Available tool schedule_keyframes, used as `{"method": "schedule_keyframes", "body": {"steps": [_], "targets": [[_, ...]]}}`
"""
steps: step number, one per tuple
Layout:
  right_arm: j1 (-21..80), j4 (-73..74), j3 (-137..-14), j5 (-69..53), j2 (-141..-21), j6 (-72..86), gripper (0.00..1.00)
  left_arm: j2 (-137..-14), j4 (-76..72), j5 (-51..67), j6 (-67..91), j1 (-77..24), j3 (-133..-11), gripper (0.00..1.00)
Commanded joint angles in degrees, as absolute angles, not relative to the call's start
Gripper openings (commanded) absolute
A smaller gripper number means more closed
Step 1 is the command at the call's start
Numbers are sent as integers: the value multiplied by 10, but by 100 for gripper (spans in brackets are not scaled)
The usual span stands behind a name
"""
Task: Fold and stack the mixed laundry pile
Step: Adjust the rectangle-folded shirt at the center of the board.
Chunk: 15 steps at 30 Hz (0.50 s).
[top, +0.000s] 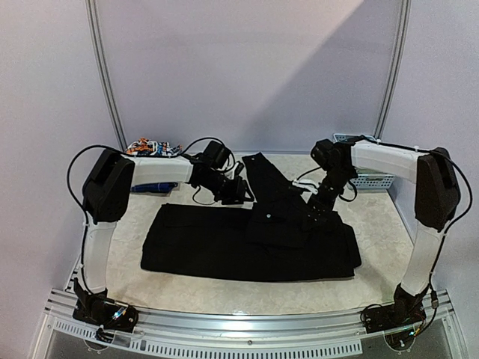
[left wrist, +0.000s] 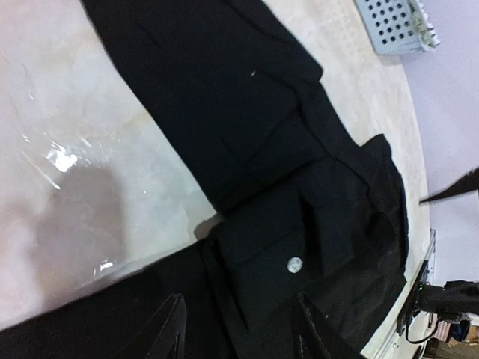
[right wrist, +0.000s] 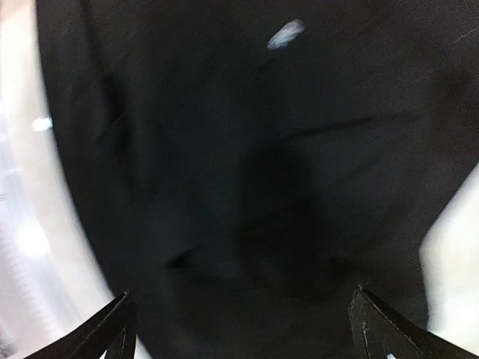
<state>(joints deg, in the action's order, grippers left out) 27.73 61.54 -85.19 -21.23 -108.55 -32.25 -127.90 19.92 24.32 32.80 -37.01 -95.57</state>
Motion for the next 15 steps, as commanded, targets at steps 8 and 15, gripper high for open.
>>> {"method": "schedule_keyframes", "body": {"steps": [8, 15], "targets": [[294, 411, -899, -181, -1105, -433, 87, -1124, 164, 125, 306, -374, -858, 50], [334, 373, -842, -124, -1113, -598, 71, -1034, 192, 79, 266, -374, -798, 49]]}}
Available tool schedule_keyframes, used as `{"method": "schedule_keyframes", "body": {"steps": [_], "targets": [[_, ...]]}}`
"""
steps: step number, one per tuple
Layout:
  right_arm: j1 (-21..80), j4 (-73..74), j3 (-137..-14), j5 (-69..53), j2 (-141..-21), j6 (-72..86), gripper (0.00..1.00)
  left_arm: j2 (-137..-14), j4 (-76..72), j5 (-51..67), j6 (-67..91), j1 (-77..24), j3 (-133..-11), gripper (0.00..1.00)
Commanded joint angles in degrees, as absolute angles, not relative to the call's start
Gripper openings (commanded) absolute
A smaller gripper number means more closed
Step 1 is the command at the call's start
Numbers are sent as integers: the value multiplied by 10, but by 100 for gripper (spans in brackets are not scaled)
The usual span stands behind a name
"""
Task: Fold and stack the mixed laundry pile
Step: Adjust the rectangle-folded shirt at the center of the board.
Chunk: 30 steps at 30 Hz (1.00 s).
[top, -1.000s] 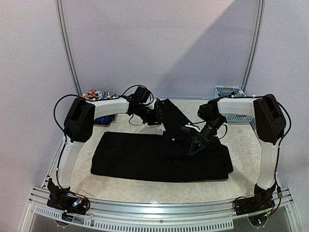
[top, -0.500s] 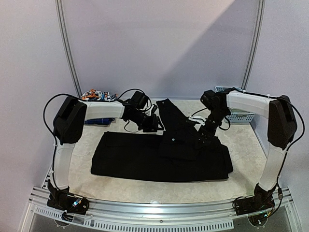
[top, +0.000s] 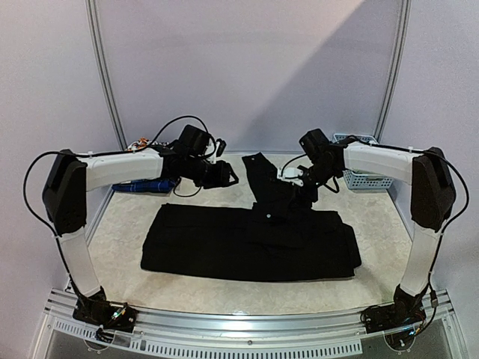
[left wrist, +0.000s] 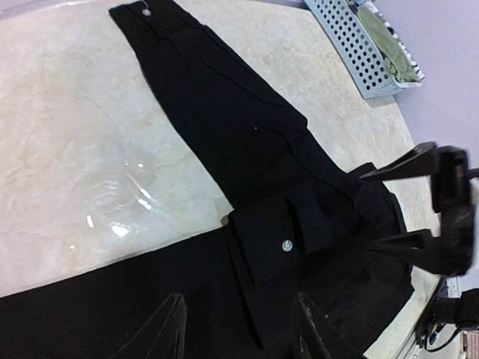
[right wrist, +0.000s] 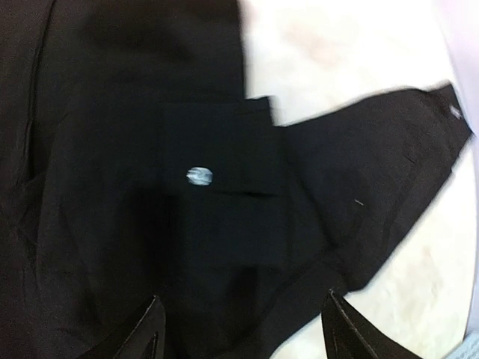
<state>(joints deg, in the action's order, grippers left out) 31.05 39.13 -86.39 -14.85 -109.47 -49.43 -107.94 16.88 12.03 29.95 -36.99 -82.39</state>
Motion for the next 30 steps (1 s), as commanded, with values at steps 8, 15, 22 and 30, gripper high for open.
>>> {"method": "schedule_keyframes", "body": {"steps": [8, 15, 22, 30], "targets": [[362, 329, -827, -69, -1154, -632, 68, -958, 214, 54, 264, -374, -742, 49], [367, 318, -851, -47, -1197, -628, 61, -907, 236, 34, 257, -374, -716, 49], [367, 338, -877, -55, -1191, -600, 21, -900, 240, 35, 208, -377, -714, 50], [367, 397, -917, -104, -1123, -554, 8, -860, 148, 47, -20, -432, -653, 51]]}}
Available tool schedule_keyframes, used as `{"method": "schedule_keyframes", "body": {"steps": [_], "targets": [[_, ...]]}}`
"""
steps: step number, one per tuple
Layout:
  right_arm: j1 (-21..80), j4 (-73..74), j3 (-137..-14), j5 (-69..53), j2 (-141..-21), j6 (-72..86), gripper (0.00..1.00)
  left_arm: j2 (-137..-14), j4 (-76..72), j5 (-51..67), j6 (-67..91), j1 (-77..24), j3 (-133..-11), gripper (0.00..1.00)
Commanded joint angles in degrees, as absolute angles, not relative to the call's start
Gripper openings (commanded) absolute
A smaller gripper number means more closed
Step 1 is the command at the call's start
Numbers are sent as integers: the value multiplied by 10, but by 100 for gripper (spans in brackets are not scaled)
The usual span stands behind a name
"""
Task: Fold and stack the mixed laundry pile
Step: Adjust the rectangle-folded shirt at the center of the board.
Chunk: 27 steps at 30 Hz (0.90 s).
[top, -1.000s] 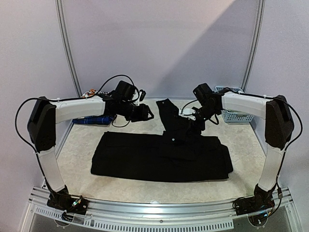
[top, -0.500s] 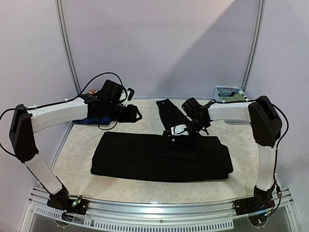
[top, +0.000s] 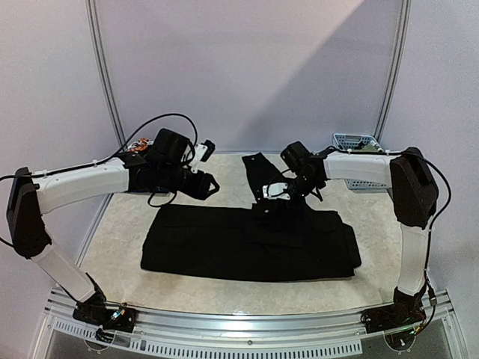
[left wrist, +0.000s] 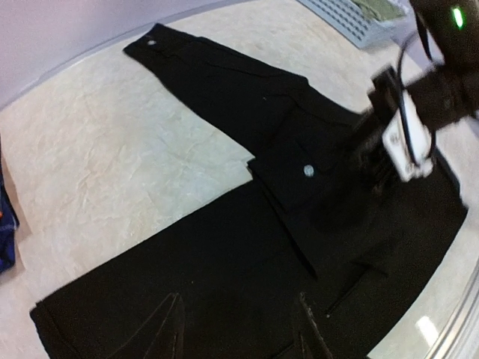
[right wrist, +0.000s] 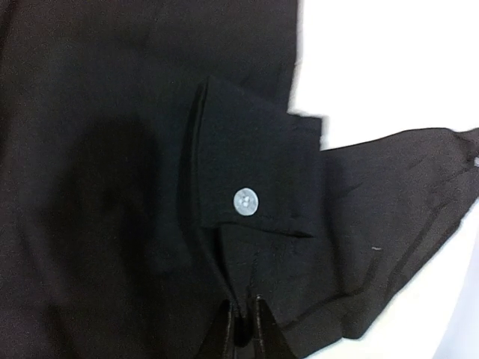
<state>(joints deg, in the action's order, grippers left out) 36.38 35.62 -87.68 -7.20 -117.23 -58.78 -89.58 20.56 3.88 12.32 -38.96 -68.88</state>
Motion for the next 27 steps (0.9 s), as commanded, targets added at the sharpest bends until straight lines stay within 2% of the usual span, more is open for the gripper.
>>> {"method": "schedule_keyframes", "body": {"steps": [1, 6, 12, 27], "targets": [[367, 406, -926, -108, -1119, -549, 7, -853, 135, 42, -55, -449, -641, 51], [367, 467, -961, -157, -1089, -504, 5, -834, 124, -14, -207, -520, -629, 52], [367, 536, -984, -212, -1036, -468, 5, -847, 102, -118, -297, -600, -652, 55], [367, 571, -963, -302, -970, -445, 5, -960, -7, -179, -345, -618, -700, 57]]}}
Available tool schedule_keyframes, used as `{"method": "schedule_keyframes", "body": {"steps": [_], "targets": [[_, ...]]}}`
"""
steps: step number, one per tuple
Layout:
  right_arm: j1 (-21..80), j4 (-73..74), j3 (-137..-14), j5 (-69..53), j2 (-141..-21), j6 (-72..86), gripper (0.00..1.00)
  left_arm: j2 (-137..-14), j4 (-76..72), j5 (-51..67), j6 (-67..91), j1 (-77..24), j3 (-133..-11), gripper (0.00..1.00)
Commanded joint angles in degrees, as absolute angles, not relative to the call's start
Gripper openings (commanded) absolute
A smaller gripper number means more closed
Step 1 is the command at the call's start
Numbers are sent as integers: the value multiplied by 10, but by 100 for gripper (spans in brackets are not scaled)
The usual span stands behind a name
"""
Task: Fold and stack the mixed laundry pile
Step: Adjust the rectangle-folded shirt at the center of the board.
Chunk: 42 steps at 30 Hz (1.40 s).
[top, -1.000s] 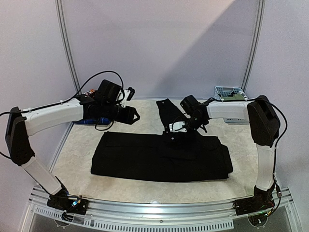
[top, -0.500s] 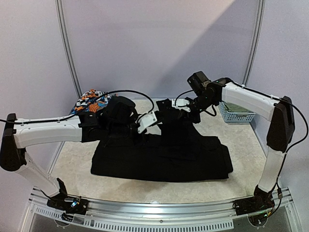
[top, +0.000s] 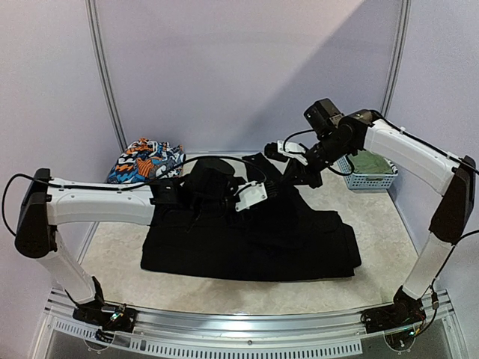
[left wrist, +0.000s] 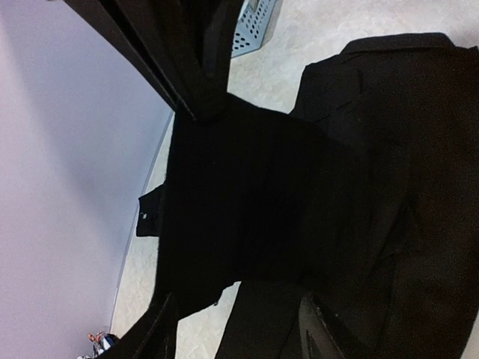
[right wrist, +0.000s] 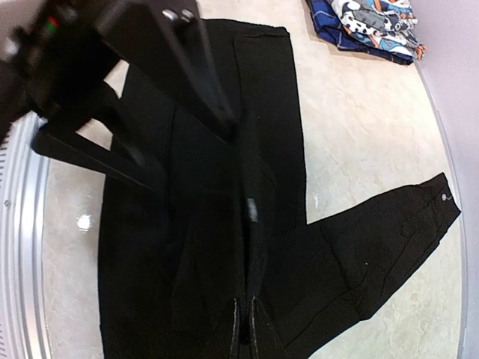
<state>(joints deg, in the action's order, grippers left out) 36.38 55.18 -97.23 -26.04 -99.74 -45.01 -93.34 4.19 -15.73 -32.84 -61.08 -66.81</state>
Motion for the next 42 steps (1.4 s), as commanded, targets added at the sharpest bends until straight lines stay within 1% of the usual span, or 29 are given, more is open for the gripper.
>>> {"method": "schedule_keyframes", "body": {"steps": [1, 6, 9, 11, 15, 21, 23, 27, 28, 29, 31, 32, 33, 34, 35, 37, 39, 42], "targets": [[367, 572, -960, -306, -967, -446, 5, -965, -16, -183, -344, -618, -703, 57], [367, 582, -947, -317, -957, -457, 6, -960, -35, -174, -328, -612, -702, 57], [367, 586, -937, -321, -955, -462, 6, -939, -28, -133, -323, -610, -699, 58], [367, 588, -930, -328, -952, -465, 6, -939, 24, -106, -325, -610, -715, 59], [367, 574, -917, -343, -939, -465, 6, -977, 116, -42, -330, -604, -767, 59], [367, 576, -917, -338, -937, -465, 6, -1000, 130, -45, -344, -600, -789, 58], [367, 573, -913, -338, -933, -465, 6, -1007, 152, -34, -337, -594, -803, 54], [367, 557, -902, -334, -925, -455, 6, -1014, 176, -15, -316, -592, -810, 51], [367, 554, -900, -335, -924, -453, 6, -1015, 178, -14, -310, -592, -810, 48], [367, 552, -898, -336, -924, -450, 6, -1017, 180, -14, -306, -592, -812, 44], [367, 549, -896, -337, -925, -447, 6, -1017, 179, -16, -297, -592, -813, 30], [367, 549, -894, -337, -925, -446, 8, -1017, 177, -16, -293, -592, -814, 24], [367, 547, -891, -336, -927, -444, 13, -1017, 175, -16, -289, -592, -815, 18], [367, 541, -886, -334, -928, -440, 21, -1017, 173, -15, -285, -592, -817, 12], [367, 543, -882, -331, -929, -435, 25, -1017, 175, -13, -280, -592, -821, 7], [362, 556, -874, -331, -929, -430, 33, -1012, 188, -8, -269, -592, -832, 0], [342, 562, -864, -347, -925, -423, 43, -990, 201, -4, -260, -592, -835, 0], [288, 563, -844, -391, -896, -398, 58, -943, 203, -16, -246, -592, -814, 0]]}}
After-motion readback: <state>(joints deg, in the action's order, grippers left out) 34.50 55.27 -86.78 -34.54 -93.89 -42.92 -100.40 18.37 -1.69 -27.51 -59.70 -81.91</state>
